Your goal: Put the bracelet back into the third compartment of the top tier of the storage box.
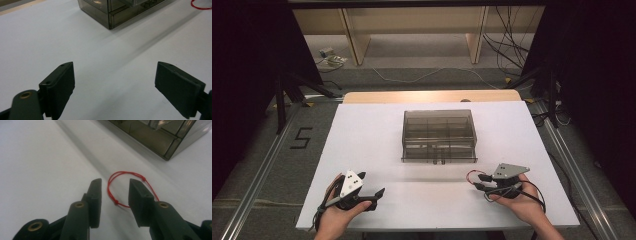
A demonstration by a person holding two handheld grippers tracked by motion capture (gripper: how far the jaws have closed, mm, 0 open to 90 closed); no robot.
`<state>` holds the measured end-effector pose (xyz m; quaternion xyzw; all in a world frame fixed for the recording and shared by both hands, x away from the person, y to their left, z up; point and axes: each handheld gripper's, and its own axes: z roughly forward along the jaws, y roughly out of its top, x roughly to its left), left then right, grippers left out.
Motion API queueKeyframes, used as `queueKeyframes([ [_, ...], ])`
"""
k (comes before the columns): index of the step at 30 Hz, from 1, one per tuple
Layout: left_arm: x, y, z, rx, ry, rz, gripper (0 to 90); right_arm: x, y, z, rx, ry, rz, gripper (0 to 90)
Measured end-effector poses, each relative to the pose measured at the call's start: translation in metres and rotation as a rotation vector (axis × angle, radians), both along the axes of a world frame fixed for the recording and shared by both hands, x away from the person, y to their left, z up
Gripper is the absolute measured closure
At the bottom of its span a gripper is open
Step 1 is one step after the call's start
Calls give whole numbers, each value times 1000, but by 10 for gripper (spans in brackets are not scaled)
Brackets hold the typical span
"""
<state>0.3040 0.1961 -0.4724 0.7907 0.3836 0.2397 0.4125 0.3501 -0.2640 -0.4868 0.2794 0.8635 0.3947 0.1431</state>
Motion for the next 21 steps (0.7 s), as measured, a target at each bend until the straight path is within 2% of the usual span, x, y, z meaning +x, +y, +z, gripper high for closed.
queueKeyframes([
  [3,1,0,0,4,0,0,162,3,1,-3,-12,27,-4,658],
  [10,1,0,-1,6,2,-3,167,9,3,-5,-28,37,-16,703],
  [19,1,1,-2,8,3,-1,171,11,2,-6,-21,61,-12,865],
  [21,1,1,-2,8,3,0,171,11,2,-6,-21,63,-11,876],
])
